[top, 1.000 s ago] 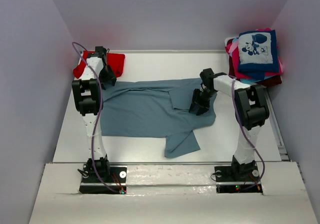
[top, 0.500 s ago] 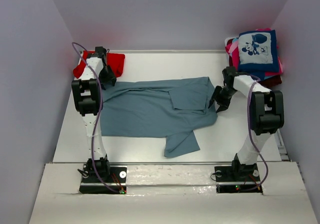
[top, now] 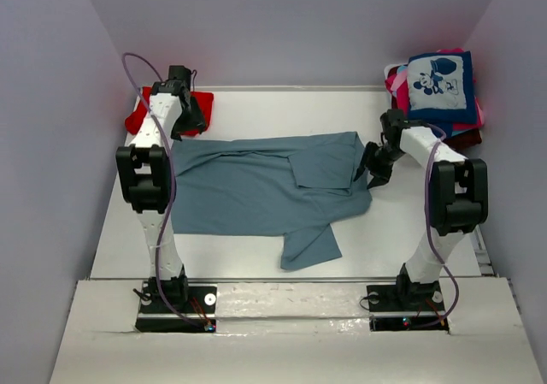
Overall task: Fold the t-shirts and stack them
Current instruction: Fold the flattened tshirt in 1/3 of the way
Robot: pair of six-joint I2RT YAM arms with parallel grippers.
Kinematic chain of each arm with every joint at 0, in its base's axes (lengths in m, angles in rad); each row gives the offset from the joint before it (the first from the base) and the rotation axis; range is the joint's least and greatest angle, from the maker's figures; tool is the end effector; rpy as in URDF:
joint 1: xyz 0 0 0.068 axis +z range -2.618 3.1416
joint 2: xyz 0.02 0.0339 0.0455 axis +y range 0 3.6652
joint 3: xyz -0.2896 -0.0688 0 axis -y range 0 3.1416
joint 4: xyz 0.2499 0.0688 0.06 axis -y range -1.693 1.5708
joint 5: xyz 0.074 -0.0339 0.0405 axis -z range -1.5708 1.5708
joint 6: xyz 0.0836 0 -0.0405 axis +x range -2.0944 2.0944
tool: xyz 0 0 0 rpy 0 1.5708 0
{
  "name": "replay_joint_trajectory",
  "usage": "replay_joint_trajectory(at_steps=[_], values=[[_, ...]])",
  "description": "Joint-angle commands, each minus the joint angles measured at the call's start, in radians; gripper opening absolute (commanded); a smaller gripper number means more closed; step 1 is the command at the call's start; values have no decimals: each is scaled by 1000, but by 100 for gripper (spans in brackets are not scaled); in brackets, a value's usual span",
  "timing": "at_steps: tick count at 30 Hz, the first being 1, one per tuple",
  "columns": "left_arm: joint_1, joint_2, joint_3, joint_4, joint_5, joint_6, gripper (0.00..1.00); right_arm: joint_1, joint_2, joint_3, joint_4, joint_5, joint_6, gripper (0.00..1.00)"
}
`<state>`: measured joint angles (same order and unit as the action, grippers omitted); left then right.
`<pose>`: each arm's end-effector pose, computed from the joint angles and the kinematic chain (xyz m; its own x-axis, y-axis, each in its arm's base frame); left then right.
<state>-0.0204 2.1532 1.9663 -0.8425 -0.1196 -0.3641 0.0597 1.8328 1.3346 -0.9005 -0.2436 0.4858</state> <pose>0.5170 -0.0006 0.2333 -0.7860 -0.3376 -0.5180 -0.3436 0.9350 -0.0880 0.3679 0.0422 0.1737 -0.9160 0.3992 -0.0405 0.3715 0.8819 0.2901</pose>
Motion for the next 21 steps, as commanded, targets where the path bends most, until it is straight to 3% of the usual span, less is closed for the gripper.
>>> replay_joint_trajectory(at_steps=[1, 12, 21], values=[[-62, -180, -123, -7, -55, -21, 72, 32, -75, 43, -11, -45, -16, 55], [-139, -478, -625, 104, 47, -62, 71, 153, -50, -40, 69, -111, 13, 55], [-158, -563, -808, 143, 115, -64, 70, 218, 3, -49, 100, -112, 23, 53]])
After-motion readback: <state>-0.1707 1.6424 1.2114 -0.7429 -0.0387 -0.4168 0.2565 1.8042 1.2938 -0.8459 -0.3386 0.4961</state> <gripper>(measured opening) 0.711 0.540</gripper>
